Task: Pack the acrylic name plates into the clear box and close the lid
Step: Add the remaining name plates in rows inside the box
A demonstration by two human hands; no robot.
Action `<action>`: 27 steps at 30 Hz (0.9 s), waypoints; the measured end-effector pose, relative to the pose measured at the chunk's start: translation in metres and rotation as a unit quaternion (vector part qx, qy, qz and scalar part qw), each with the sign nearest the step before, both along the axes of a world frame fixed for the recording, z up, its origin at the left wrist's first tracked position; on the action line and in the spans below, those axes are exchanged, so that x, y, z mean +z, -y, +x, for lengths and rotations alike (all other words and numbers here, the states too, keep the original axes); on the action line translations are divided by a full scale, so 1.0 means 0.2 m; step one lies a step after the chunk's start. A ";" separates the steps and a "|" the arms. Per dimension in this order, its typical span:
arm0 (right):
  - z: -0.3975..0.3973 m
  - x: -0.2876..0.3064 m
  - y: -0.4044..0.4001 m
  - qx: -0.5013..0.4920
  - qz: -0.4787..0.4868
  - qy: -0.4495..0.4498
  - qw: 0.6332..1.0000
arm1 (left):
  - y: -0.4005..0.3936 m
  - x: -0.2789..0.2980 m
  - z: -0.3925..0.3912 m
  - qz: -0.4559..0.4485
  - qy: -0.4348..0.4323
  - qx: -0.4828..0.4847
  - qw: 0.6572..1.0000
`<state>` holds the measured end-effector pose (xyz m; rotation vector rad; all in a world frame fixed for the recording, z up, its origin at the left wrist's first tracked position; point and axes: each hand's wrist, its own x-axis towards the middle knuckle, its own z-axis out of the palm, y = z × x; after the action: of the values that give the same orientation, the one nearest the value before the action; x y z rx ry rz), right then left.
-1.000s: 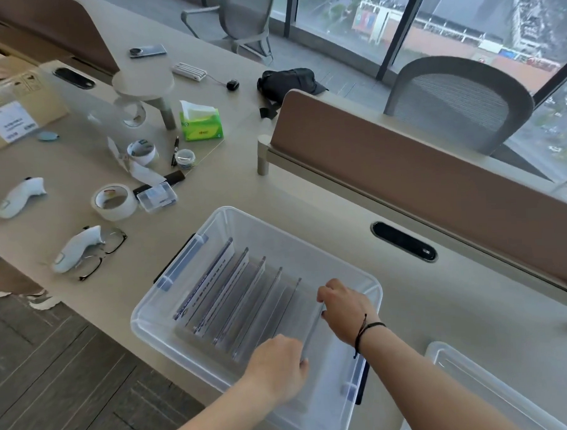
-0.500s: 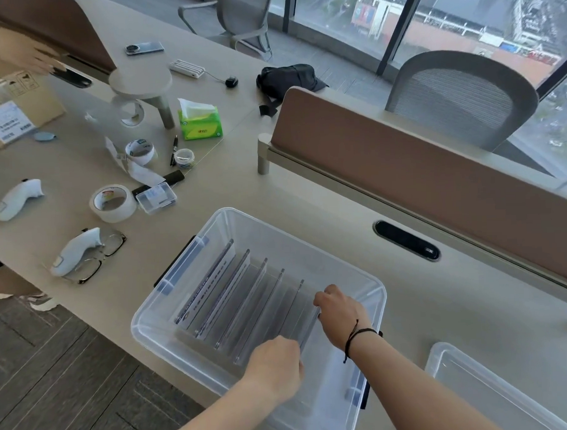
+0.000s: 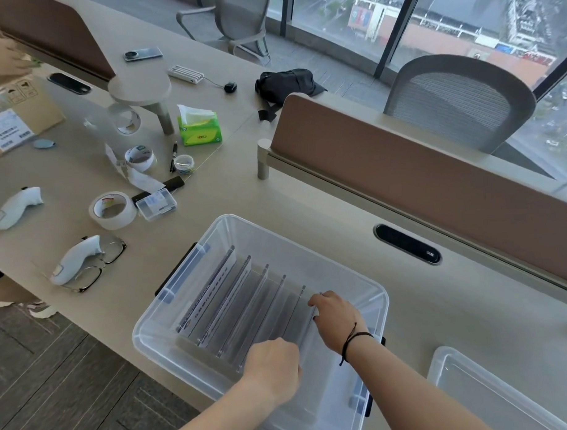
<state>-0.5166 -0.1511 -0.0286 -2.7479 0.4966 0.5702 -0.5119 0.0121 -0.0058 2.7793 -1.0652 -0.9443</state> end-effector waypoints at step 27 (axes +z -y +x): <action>-0.20 0.30 0.07 -0.106 0.088 0.118 0.983 | 0.31 0.26 0.00 -0.165 0.041 0.017 0.985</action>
<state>-0.5564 -0.1657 0.0310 -2.5097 0.6377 0.2197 -0.5118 -0.0500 0.0470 2.5705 -1.0695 -0.5892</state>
